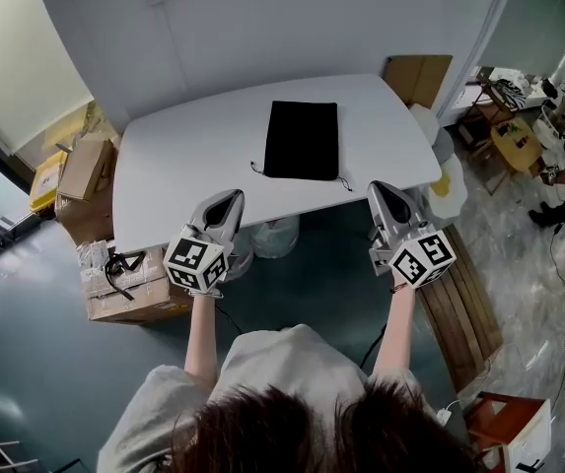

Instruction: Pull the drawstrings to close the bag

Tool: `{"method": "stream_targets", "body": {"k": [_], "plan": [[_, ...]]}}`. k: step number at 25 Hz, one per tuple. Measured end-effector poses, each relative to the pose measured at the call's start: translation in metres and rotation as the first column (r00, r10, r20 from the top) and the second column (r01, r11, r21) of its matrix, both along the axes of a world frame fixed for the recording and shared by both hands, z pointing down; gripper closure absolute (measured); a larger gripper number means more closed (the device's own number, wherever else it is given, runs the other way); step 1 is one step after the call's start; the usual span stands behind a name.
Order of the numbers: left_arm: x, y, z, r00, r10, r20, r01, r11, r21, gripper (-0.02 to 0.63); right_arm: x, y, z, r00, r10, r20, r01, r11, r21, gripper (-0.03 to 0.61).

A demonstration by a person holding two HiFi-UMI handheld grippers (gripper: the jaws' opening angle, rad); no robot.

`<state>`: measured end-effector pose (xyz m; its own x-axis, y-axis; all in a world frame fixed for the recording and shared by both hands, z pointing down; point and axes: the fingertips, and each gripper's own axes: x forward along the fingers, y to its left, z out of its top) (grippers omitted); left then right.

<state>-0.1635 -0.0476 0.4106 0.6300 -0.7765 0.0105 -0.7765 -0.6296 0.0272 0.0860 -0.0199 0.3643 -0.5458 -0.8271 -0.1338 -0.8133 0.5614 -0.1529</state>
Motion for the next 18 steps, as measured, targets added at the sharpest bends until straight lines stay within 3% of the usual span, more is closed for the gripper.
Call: {"method": "stream_targets", "body": {"k": [11,18], "plan": [[0.008,-0.028,0.017,1.0,0.016,0.014,-0.016,0.999,-0.043,0.623,0.011,-0.034,0.019,1.0,0.026,-0.002,-0.026,0.998,-0.054,0.565],[0.009,-0.068,0.017,1.0,-0.025,0.013,0.026,0.998,-0.052,0.623,0.019,-0.079,0.024,1.0,-0.021,0.007,0.021,0.996,-0.084,0.565]]}}
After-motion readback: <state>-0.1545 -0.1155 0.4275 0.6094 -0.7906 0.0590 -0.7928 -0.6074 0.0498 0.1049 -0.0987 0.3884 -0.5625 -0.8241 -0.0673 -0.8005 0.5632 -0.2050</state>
